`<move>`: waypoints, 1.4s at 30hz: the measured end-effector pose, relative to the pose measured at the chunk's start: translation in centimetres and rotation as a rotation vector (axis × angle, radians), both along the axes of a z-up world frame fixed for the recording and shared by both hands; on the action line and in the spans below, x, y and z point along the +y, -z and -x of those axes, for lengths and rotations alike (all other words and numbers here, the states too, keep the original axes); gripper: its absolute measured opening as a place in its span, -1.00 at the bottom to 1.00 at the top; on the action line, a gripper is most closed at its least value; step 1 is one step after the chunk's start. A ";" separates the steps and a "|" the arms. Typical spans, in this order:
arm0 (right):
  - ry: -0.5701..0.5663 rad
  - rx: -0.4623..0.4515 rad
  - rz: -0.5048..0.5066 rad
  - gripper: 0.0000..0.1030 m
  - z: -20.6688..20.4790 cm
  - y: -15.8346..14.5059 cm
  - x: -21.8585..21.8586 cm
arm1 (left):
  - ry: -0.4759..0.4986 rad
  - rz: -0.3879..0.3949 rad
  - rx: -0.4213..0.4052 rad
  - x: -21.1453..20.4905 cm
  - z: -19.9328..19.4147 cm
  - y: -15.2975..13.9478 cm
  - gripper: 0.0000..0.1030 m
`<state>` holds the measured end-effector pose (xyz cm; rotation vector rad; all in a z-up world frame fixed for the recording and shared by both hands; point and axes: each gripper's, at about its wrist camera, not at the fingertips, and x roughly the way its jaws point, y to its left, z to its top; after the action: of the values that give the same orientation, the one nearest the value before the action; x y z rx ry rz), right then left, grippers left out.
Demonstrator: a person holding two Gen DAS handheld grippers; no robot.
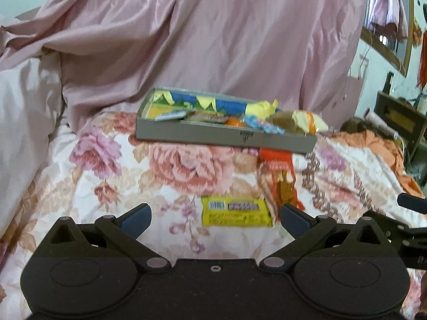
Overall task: Organize snacks
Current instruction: 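Move both tools back over the yellow wafer bar and red spicy packet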
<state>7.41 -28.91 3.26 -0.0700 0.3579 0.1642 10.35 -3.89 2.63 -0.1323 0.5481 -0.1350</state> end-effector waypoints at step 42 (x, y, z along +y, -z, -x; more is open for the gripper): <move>0.015 0.253 0.033 1.00 -9.9 7.3 0.4 | 0.444 -0.360 0.082 -3.2 -9.9 5.6 0.99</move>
<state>17.34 -28.55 -4.02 -0.0797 0.6132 0.1529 20.29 -7.10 -2.94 0.3384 0.6693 -0.4606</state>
